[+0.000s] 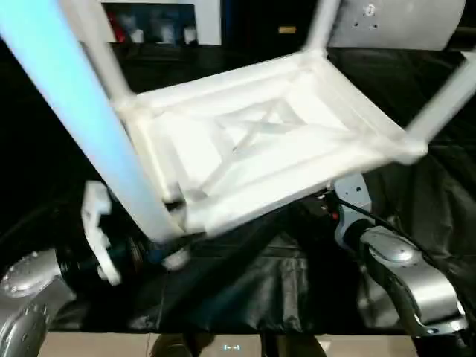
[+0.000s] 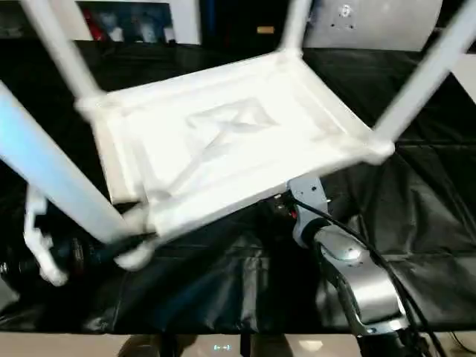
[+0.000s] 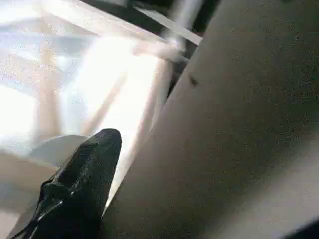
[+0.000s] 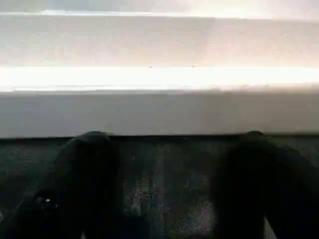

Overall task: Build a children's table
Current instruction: Rotate table base

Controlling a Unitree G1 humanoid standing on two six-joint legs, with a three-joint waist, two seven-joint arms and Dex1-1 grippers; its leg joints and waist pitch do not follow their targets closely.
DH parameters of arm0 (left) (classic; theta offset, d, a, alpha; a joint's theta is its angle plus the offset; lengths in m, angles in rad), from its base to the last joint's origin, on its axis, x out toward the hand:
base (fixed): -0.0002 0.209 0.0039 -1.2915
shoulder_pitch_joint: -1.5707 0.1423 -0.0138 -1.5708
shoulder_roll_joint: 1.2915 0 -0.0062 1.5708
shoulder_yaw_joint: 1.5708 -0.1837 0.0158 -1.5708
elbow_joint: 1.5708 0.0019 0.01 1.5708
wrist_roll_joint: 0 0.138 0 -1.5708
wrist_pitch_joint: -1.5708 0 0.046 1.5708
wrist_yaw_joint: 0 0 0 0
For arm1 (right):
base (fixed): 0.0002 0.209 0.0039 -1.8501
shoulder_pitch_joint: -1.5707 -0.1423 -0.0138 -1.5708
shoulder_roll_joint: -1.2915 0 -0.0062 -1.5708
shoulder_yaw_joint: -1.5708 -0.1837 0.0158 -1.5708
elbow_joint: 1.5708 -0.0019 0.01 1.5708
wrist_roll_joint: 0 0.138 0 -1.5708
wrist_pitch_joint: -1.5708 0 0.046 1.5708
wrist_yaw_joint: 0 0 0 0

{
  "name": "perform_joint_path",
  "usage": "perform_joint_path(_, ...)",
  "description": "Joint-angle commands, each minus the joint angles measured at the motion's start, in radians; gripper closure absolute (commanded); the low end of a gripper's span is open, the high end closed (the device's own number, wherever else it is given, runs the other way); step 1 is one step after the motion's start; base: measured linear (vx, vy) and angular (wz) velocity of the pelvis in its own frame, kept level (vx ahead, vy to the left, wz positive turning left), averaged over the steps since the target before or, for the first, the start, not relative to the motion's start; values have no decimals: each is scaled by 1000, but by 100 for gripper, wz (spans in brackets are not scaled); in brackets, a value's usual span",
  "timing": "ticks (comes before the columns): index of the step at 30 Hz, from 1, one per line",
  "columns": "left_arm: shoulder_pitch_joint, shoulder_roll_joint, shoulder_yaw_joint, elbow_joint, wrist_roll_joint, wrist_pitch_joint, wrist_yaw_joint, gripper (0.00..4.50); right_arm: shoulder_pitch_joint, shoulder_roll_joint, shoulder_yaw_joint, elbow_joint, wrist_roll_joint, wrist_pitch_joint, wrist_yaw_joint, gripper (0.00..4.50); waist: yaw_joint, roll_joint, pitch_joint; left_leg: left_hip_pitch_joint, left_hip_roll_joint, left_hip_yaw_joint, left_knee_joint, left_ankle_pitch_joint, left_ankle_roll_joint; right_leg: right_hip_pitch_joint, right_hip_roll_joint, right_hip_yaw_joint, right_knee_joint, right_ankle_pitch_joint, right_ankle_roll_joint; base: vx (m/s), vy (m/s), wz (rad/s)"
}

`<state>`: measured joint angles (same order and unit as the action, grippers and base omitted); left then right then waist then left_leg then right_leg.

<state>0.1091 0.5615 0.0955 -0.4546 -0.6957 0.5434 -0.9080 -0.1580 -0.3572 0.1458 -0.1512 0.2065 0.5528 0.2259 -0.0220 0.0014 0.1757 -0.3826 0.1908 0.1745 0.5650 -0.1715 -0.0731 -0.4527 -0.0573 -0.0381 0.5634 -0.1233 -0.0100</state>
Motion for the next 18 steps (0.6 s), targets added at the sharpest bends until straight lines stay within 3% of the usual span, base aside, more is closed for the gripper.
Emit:
perform_joint_path(1,13,-7,-81,-57,-24,30,-27,52,-27,16,27,-11,4,-23,13,0,6,3,-54,15,21,-2,-67,-262,33,57,-47,36,-57,-363,-138,0,0,0)
perform_joint_path(2,4,-24,-101,-63,-20,32,-17,52,-33,21,34,-8,0,-29,13,0,2,-4,-54,15,21,-1,-68,-271,31,55,-47,37,-60,-384,-129,0,0,0)
perform_joint_path(7,-18,-57,-142,-73,-25,53,-5,52,-51,32,50,10,-5,-40,20,0,1,-5,-52,14,16,-2,-66,-288,18,54,-48,36,-67,-461,-86,0,0,0)
perform_joint_path(9,-37,-91,-195,-84,-23,68,10,52,-73,52,63,25,-11,-59,32,0,1,-6,-54,16,16,-1,-63,-279,21,52,-47,37,-70,-473,-73,0,0,0)
perform_joint_path(12,-58,-119,-247,-85,-12,68,27,52,-93,73,75,39,-14,-68,54,0,-1,-5,-58,11,18,-3,-63,-254,21,57,-46,36,-61,-413,-90,0,0,0)
perform_joint_path(13,-74,-138,-274,-70,10,57,35,52,-106,82,84,52,-18,-76,62,0,-5,-18,-65,11,17,0,-60,-236,26,60,-43,37,-58,-377,-99,0,0,0)
perform_joint_path(15,-106,-172,-315,-36,49,34,46,52,-135,103,98,85,-29,-93,72,0,-6,-13,-66,11,18,1,-58,-219,35,60,-45,38,-55,-351,-115,0,0,0)
perform_joint_path(16,-125,-192,-334,-15,70,24,53,52,-152,115,105,107,-37,-105,75,0,-8,-17,-71,10,18,2,-56,-201,37,62,-45,38,-53,-330,-125,0,0,0)
perform_joint_path(18,-136,-205,-341,-2,77,19,56,52,-161,121,109,118,-39,-110,78,0,-9,-16,-73,8,17,2,-53,-183,40,68,-47,39,-47,-296,-138,0,0,0)
